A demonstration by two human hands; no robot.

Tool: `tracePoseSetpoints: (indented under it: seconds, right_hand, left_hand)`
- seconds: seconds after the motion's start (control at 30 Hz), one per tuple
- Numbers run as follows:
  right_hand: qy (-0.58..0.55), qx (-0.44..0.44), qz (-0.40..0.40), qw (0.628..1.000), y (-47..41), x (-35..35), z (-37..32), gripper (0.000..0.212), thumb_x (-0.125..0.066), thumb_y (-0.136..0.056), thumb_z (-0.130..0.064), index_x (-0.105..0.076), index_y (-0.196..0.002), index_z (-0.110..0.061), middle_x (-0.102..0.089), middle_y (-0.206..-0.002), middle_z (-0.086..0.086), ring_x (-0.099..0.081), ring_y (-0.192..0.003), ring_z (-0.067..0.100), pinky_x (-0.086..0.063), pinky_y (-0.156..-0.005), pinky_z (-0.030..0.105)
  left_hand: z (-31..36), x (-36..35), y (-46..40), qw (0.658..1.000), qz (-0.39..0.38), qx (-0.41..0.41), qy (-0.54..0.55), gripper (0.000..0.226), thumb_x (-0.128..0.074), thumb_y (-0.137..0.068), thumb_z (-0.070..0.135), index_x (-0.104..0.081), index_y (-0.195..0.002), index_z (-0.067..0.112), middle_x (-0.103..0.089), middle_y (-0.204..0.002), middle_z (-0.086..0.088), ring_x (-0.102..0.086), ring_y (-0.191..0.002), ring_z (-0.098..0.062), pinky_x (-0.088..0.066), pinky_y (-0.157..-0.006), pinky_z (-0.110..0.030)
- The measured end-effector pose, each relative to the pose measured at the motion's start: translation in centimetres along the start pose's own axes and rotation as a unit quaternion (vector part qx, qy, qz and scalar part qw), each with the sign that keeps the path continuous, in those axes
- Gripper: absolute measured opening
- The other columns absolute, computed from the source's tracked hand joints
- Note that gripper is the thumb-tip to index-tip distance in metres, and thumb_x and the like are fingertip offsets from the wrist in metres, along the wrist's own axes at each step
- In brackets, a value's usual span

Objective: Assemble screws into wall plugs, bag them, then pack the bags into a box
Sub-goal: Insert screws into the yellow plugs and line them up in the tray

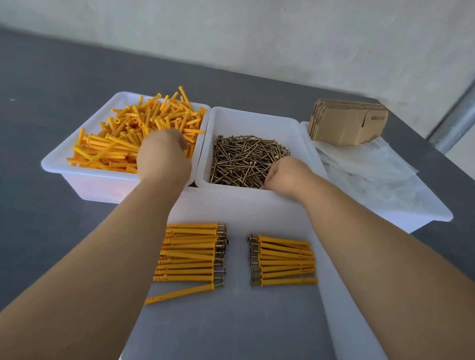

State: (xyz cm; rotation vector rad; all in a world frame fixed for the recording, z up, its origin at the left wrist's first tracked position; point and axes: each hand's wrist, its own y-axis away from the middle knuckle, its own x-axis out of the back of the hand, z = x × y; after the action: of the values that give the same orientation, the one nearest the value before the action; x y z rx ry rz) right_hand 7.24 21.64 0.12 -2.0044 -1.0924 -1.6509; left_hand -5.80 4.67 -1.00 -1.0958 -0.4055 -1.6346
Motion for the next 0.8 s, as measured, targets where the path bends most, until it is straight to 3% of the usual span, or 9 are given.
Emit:
tracePoseSetpoints:
  seconds: [0.13, 0.27, 0.37, 0.43, 0.53, 0.63, 0.73, 0.8]
  right_hand:
    - [-0.027, 0.017, 0.107, 0.994, 0.4, -0.6, 0.4, 0.008, -0.069, -0.089, -0.013, -0.076, -0.092, -0.011, -0.072, -0.1, 0.006, -0.066, -0.095, 0.025, -0.056, -0.085, 0.037]
    - [0.007, 0.018, 0.161, 0.987, 0.8, -0.6, 0.8, 0.018, -0.06, -0.09, -0.003, -0.075, -0.094, -0.013, -0.071, -0.101, 0.003, -0.065, -0.093, 0.024, -0.057, -0.082, 0.036]
    - [-0.084, 0.037, 0.214, 0.973, 1.2, -0.4, 1.5, 0.021, -0.057, -0.09, -0.001, -0.076, -0.092, -0.01, -0.074, -0.093, 0.009, -0.069, -0.088, 0.027, -0.058, -0.079, 0.038]
    - [-0.208, 0.06, 0.228, 0.949, 1.5, -0.4, 1.8, 0.019, -0.054, -0.094, -0.002, -0.073, -0.093, -0.006, -0.075, -0.088, 0.012, -0.073, -0.081, 0.023, -0.06, -0.076, 0.036]
    - [-0.403, 0.08, 0.228, 0.883, 2.3, -0.3, 1.8, 0.018, -0.055, -0.097, -0.009, -0.07, -0.091, -0.018, -0.075, -0.08, -0.003, -0.071, -0.067, 0.005, -0.049, -0.052, 0.016]
    - [-0.583, 0.057, 0.215, 0.781, 2.9, 0.1, 1.8, 0.012, -0.062, -0.096, -0.017, -0.074, -0.095, -0.017, -0.073, -0.084, -0.006, -0.071, -0.069, 0.007, -0.045, -0.048, 0.019]
    - [-0.741, 0.053, 0.125, 0.658, 3.2, 0.5, 2.0, 0.017, -0.052, -0.101, -0.011, -0.068, -0.103, -0.008, -0.072, -0.1, 0.006, -0.075, -0.085, 0.02, -0.055, -0.057, 0.025]
    - [-0.789, 0.067, 0.085, 0.605, 3.5, 0.5, 2.3, 0.021, -0.045, -0.101, -0.006, -0.064, -0.109, -0.003, -0.072, -0.097, 0.013, -0.075, -0.09, 0.025, -0.059, -0.066, 0.03]
  left_hand:
    - [0.1, 0.2, 0.1, 0.99, 0.118, -0.038, 0.07, 0.03, -0.053, -0.088, -0.004, -0.065, -0.111, 0.012, -0.067, -0.103, -0.009, -0.061, -0.084, -0.027, -0.043, -0.062, -0.032]
    - [0.0, 0.4, 0.3, 0.979, 0.152, -0.042, 0.13, 0.021, -0.061, -0.086, 0.001, -0.064, -0.105, 0.01, -0.069, -0.095, -0.005, -0.057, -0.078, -0.02, -0.041, -0.064, -0.027]
    - [0.3, 0.7, 0.5, 0.968, 0.189, -0.062, 0.154, 0.019, -0.063, -0.088, 0.005, -0.068, -0.105, 0.01, -0.071, -0.098, -0.005, -0.059, -0.08, -0.018, -0.037, -0.066, -0.025]
    - [0.8, 1.0, 0.8, 0.957, 0.223, -0.1, 0.159, 0.014, -0.062, -0.091, 0.014, -0.07, -0.103, 0.011, -0.071, -0.096, -0.005, -0.064, -0.084, -0.022, -0.041, -0.065, -0.029]
    - [1.9, 1.5, 1.8, 0.921, 0.283, -0.196, 0.18, 0.016, -0.058, -0.093, 0.017, -0.072, -0.095, 0.008, -0.07, -0.091, -0.007, -0.064, -0.083, -0.025, -0.049, -0.066, -0.039]
    - [3.6, 1.6, 3.0, 0.873, 0.297, -0.307, 0.233, 0.013, -0.06, -0.092, 0.006, -0.071, -0.09, 0.001, -0.068, -0.089, -0.011, -0.063, -0.079, -0.026, -0.052, -0.063, -0.04]
    - [5.2, 1.1, 4.8, 0.867, 0.205, -0.342, 0.299, 0.008, -0.063, -0.091, 0.003, -0.071, -0.09, 0.001, -0.068, -0.089, -0.008, -0.063, -0.08, -0.019, -0.055, -0.069, -0.035]
    - [5.8, 0.6, 6.1, 0.875, 0.077, -0.275, 0.391, 0.007, -0.066, -0.09, 0.003, -0.072, -0.092, 0.007, -0.07, -0.085, -0.002, -0.066, -0.077, -0.013, -0.057, -0.07, -0.03]
